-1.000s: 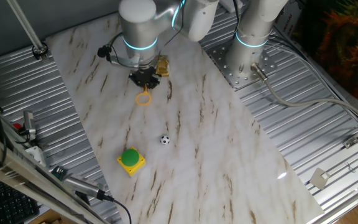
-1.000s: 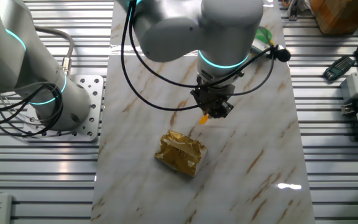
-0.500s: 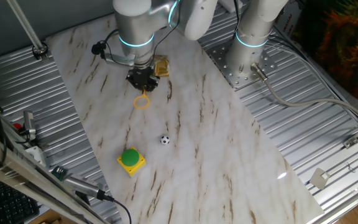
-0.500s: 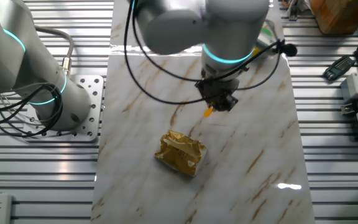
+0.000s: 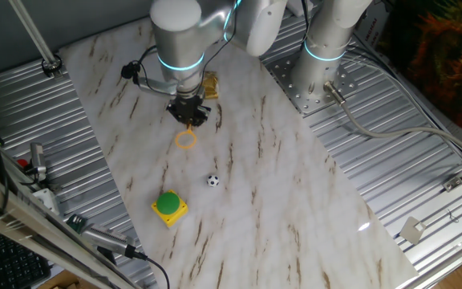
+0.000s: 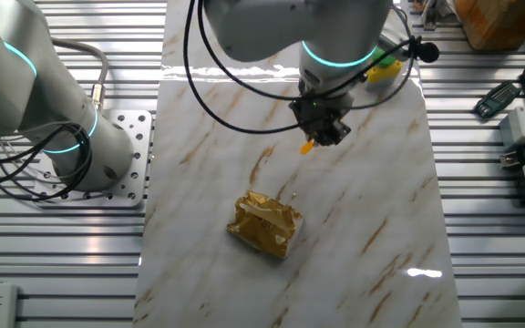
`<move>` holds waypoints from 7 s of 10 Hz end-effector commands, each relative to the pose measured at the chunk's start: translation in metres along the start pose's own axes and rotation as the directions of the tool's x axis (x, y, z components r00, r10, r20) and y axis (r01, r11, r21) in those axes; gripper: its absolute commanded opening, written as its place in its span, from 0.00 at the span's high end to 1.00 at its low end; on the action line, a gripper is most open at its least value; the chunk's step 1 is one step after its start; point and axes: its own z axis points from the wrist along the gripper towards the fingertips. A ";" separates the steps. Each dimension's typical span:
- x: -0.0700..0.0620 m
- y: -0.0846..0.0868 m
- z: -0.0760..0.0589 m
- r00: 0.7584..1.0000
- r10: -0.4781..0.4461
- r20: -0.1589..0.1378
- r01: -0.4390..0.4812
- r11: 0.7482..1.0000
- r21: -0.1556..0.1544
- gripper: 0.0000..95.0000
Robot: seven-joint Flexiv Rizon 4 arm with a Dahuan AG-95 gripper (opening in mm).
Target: Attach the bubble ring to the ball
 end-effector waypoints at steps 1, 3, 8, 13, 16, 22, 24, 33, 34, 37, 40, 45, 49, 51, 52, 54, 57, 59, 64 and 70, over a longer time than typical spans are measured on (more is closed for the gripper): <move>-0.004 0.004 0.000 1.000 0.002 0.005 -0.002 1.000 -0.001 1.00; -0.011 0.010 -0.001 1.000 0.008 0.002 -0.008 1.000 -0.001 1.00; -0.021 0.019 -0.003 1.000 0.031 0.000 -0.031 1.000 -0.004 1.00; -0.030 0.020 -0.007 0.999 0.032 0.001 -0.032 0.999 -0.011 1.00; -0.030 0.020 -0.007 1.000 0.028 0.001 -0.028 0.999 -0.015 1.00; -0.030 0.020 -0.007 1.000 -0.019 -0.014 0.019 1.000 -0.021 1.00; -0.030 0.020 -0.007 0.999 -0.044 -0.009 0.043 0.998 -0.051 1.00; -0.030 0.021 -0.007 0.998 -0.065 0.012 0.065 0.997 -0.042 1.00; -0.031 0.022 -0.008 0.998 -0.067 0.012 0.067 0.997 -0.042 1.00; -0.042 0.031 -0.005 0.998 -0.061 0.016 0.062 0.997 -0.042 1.00; -0.061 0.047 -0.004 0.999 -0.036 0.010 0.037 0.999 -0.035 1.00; -0.068 0.063 -0.001 1.000 -0.012 0.003 0.012 1.000 -0.027 1.00; -0.067 0.073 0.005 1.000 -0.001 -0.004 0.001 1.000 -0.023 1.00; -0.067 0.078 0.004 1.000 0.000 -0.009 0.000 1.000 -0.017 1.00; -0.066 0.081 0.005 1.000 0.002 -0.009 -0.002 1.000 -0.018 1.00; -0.065 0.085 0.006 1.000 0.008 -0.010 -0.008 1.000 -0.015 1.00; -0.066 0.090 0.009 1.000 0.017 -0.013 -0.017 1.000 -0.013 1.00; -0.070 0.094 0.010 1.000 0.024 -0.019 -0.025 1.000 -0.008 1.00; -0.074 0.097 0.012 0.999 0.026 -0.041 -0.026 1.000 0.003 1.00; -0.073 0.102 0.015 0.997 0.043 -0.066 -0.042 0.999 0.012 1.00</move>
